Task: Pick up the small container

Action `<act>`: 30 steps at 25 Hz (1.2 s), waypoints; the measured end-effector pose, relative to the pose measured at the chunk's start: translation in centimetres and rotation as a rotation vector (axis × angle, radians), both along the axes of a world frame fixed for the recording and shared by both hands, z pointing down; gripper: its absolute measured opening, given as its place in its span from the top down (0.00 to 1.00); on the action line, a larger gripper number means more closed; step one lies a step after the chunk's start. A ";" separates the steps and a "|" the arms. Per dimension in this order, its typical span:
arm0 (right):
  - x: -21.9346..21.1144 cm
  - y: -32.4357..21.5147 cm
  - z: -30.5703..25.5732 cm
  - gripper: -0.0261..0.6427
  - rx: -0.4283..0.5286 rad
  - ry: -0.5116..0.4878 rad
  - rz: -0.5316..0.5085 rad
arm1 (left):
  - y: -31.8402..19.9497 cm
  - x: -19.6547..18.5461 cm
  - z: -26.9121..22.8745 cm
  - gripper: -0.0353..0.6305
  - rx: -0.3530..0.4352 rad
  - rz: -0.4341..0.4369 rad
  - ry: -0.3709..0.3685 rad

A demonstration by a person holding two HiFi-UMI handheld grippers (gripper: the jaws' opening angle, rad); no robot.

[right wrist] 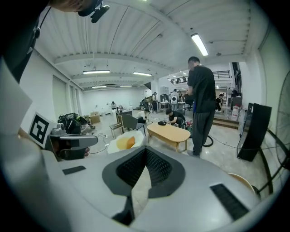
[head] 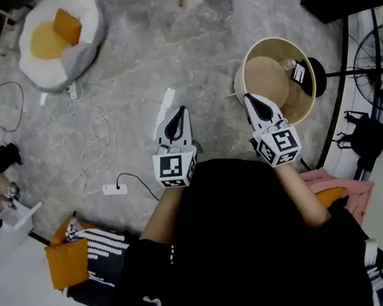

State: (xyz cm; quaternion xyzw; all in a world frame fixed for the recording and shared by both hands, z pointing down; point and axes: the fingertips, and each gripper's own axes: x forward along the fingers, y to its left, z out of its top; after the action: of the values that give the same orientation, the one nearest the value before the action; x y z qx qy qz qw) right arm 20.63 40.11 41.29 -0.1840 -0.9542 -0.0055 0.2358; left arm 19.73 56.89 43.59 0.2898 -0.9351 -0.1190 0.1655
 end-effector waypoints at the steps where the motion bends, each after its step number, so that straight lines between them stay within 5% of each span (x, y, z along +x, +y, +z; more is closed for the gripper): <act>1: -0.5 0.2 -0.4 0.93 -0.001 -0.009 0.009 | 0.2 -0.3 -0.2 0.92 0.000 0.002 -0.005; 18: -6.6 -3.9 0.4 0.93 -0.009 -0.016 0.057 | -0.9 -6.9 -1.5 0.92 -0.075 -0.009 -0.042; 25: -15.3 -12.2 1.0 0.93 -0.041 -0.005 0.110 | -10.0 -16.7 -1.2 0.92 -0.090 0.092 -0.016; 30: -18.7 -21.4 2.4 0.93 -0.118 0.034 0.305 | -18.0 -22.8 -1.1 0.92 -0.100 0.221 -0.024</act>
State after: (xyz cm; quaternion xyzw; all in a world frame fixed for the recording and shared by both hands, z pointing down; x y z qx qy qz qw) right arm 1.94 18.73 43.66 -0.0505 -0.9656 0.0893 0.2388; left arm -3.10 38.94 42.44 0.3837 -0.9042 -0.0499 0.1807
